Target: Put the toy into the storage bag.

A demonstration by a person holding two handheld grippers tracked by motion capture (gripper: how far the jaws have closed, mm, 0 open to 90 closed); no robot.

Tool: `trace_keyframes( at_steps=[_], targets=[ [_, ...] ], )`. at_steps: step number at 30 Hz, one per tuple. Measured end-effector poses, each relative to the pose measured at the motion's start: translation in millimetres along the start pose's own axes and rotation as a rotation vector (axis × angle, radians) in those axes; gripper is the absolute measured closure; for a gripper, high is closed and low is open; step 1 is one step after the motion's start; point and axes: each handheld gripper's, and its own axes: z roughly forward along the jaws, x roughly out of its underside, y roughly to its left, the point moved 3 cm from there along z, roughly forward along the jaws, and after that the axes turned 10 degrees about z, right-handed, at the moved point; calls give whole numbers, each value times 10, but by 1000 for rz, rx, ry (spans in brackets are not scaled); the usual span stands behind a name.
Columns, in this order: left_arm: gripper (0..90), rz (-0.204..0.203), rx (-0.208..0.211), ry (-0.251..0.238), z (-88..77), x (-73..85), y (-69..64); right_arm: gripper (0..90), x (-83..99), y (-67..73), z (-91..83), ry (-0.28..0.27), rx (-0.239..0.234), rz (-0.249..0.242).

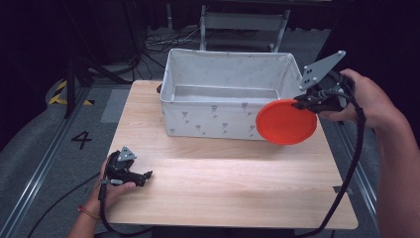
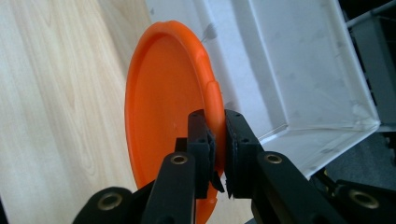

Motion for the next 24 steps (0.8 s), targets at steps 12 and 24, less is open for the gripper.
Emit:
trace_keyframes(
  at_steps=[12, 24],
  targets=[
    [7, -3, 9, 2, -2, 3, -2, 826, -196, -410, -55, -12, 71, 41],
    [6, 4, 4, -1, -1, 2, 4, 826, -287, -752, 57, -36, 96, 92]
  ],
)
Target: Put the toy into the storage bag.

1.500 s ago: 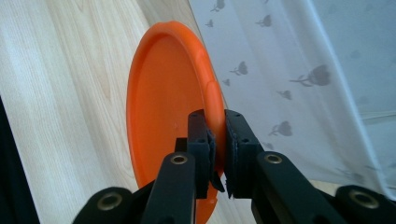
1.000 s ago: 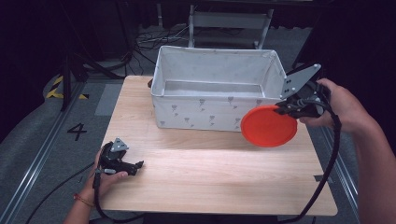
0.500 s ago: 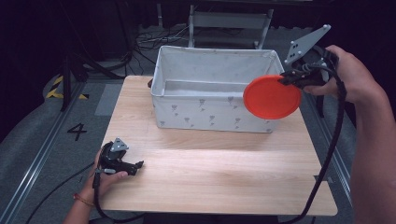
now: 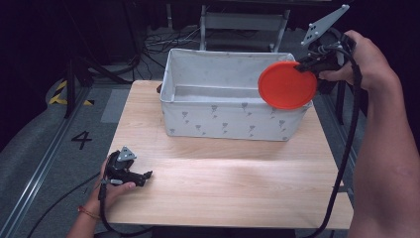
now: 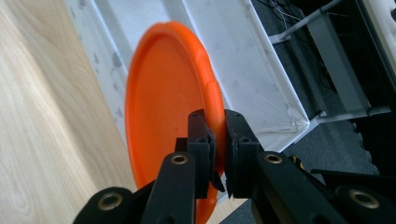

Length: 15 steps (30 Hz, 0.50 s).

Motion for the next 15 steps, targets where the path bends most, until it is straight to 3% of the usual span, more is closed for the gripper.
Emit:
trace_keyframes(
  at_steps=[5, 15],
  targets=[
    [7, 0, 0, 0, 0, 0, 0, 825, -19, -99, 79, -1, 4, 26],
    [7, -1, -3, 2, -1, 0, -2, 825, -83, -213, 368, 33, 16, 3]
  ],
)
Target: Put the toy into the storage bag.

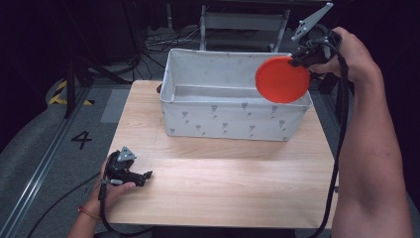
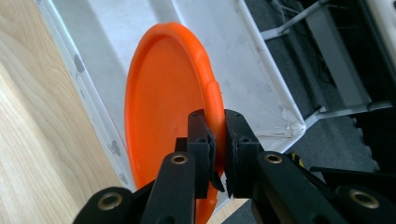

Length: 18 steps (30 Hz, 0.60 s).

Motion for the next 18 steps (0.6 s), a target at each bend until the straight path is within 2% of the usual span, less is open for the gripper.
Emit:
trace_keyframes(
  at_steps=[6, 12, 18],
  targets=[
    [7, 1, 0, 0, 0, 0, 1, 825, 19, -10, 173, 32, -7, 13],
    [7, 1, 0, 0, 0, 0, 1, 825, 112, 28, 378, 47, -38, 6],
    [7, -2, -1, -1, 1, 0, -1, 824, 224, 130, 572, 81, -81, -29]
  ],
)
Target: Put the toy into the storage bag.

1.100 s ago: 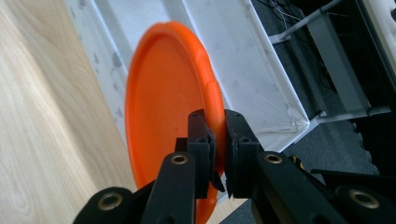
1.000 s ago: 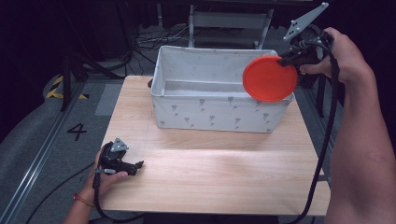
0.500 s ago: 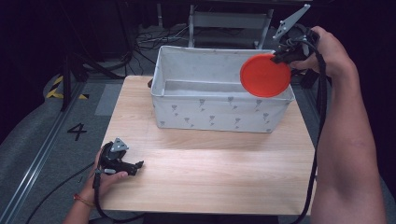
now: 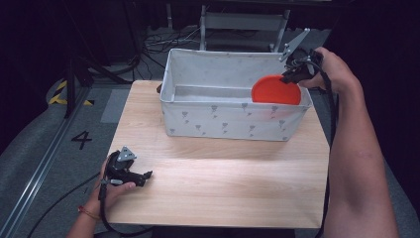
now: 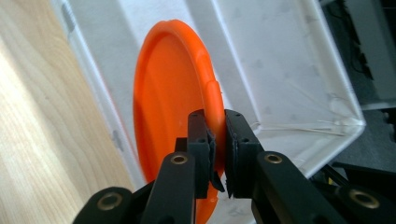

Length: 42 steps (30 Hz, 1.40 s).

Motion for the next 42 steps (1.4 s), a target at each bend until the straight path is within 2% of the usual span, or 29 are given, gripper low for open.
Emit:
trace_keyframes(
  at_steps=[12, 22, 30, 38, 42],
  targets=[
    [7, 0, 0, 0, 0, 0, 0, 822, 109, 196, 301, 56, -31, -67],
    [7, 0, 0, 0, 0, 0, 0, 820, 204, 271, 496, 120, -73, -87],
    [7, 0, 0, 0, 0, 0, 0, 818, 214, 260, 509, 124, -87, -83],
    [6, 1, 0, 0, 0, 0, 1, 814, 213, 242, 523, 128, -78, -77],
    [6, 1, 0, 1, 0, -1, 1, 772, 219, 227, 509, 120, -70, -61]
  ],
)
